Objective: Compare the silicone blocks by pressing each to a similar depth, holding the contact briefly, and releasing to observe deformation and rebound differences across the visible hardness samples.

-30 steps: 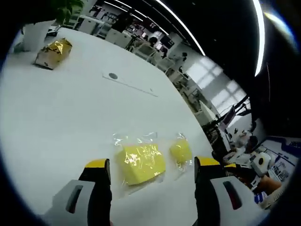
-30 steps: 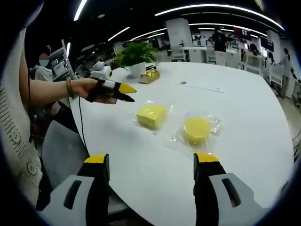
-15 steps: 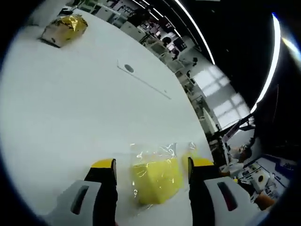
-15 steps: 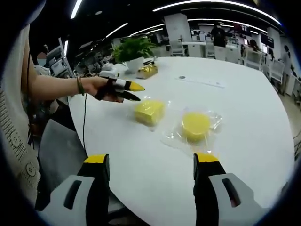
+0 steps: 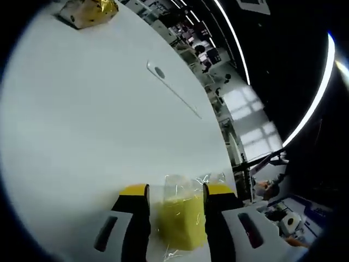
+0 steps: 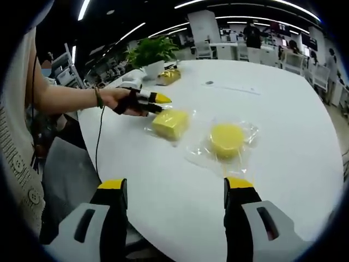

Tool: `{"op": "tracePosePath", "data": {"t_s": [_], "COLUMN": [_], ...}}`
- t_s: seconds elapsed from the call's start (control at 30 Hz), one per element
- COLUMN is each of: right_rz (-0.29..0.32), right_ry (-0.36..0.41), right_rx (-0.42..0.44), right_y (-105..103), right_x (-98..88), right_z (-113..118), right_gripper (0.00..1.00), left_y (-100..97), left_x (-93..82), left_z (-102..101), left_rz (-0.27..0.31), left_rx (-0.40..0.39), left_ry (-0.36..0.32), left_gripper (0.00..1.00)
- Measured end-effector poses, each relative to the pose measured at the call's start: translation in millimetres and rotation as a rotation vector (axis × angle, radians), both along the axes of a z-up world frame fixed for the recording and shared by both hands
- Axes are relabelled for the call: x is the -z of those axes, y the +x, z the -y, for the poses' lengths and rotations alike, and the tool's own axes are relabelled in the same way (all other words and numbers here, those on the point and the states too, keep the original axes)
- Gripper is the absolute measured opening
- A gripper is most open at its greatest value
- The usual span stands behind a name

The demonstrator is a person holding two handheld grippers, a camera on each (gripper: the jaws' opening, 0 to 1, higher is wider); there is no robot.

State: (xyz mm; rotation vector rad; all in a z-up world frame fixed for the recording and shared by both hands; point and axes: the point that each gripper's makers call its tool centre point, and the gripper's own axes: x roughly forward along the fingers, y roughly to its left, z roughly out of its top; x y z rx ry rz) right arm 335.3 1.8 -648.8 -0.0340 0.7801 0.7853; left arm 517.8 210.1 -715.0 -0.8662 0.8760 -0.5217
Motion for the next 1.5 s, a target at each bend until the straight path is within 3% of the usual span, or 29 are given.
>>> {"op": "tracePosePath", "data": {"t_s": [0.27, 0.3, 0.33, 0.4, 0.43, 0.57, 0.73, 0.83, 0.87, 1.03, 1.27, 1.5], "right_rz": [-0.007, -0.008, -0.008, -0.005, -0.002, 0.001, 0.010, 0.012, 0.018, 0.037, 0.063, 0.099], "right_ry": [-0.009, -0.009, -0.008, -0.005, -0.003, -0.001, 0.010, 0.013, 0.016, 0.026, 0.052, 0.074], "right_rx": [-0.004, -0.005, -0.005, -0.008, -0.010, -0.014, -0.014, -0.016, -0.017, -0.021, -0.023, -0.007], "right_y": [1, 1, 1, 1, 1, 1, -1, -2, -2, -3, -9, -10], "right_x": [2.9, 3.2, 3.1, 2.1, 1.7, 1.6, -1.6, -2.7, -4.1, -9.9, -17.0, -25.8], "right_z": [0, 0, 0, -2, -3, -4, -5, -5, -6, -8, -12, -9], "right_gripper": [0.66, 0.66, 0.66, 0.66, 0.66, 0.65, 0.64, 0.64, 0.64, 0.64, 0.63, 0.63], "left_y": [-3.2, -0.8, 0.1, 3.4, 1.0, 4.0, 6.6, 5.0, 6.1, 0.9, -22.2, -32.7], "left_x": [6.0, 0.6, 0.9, -5.5, -7.9, -15.6, -32.3, -38.8, -46.2, -76.1, -100.8, -106.3], "left_z": [4, 6, 6, 6, 9, 10, 13, 15, 18, 38, 70, 84], "left_rz": [-0.027, -0.002, 0.019, 0.131, 0.124, 0.174, 0.275, 0.299, 0.342, 0.430, 0.545, 0.539], "left_rx": [-0.007, -0.018, -0.012, 0.032, 0.049, 0.067, 0.099, 0.141, 0.165, 0.238, 0.380, 0.406], "left_ry": [-0.032, -0.055, -0.034, 0.025, 0.024, 0.048, 0.135, 0.222, 0.247, 0.289, 0.352, 0.368], "left_gripper": [0.12, 0.10, 0.07, 0.02, 0.00, 0.00, 0.00, 0.00, 0.00, 0.00, 0.00, 0.00]}}
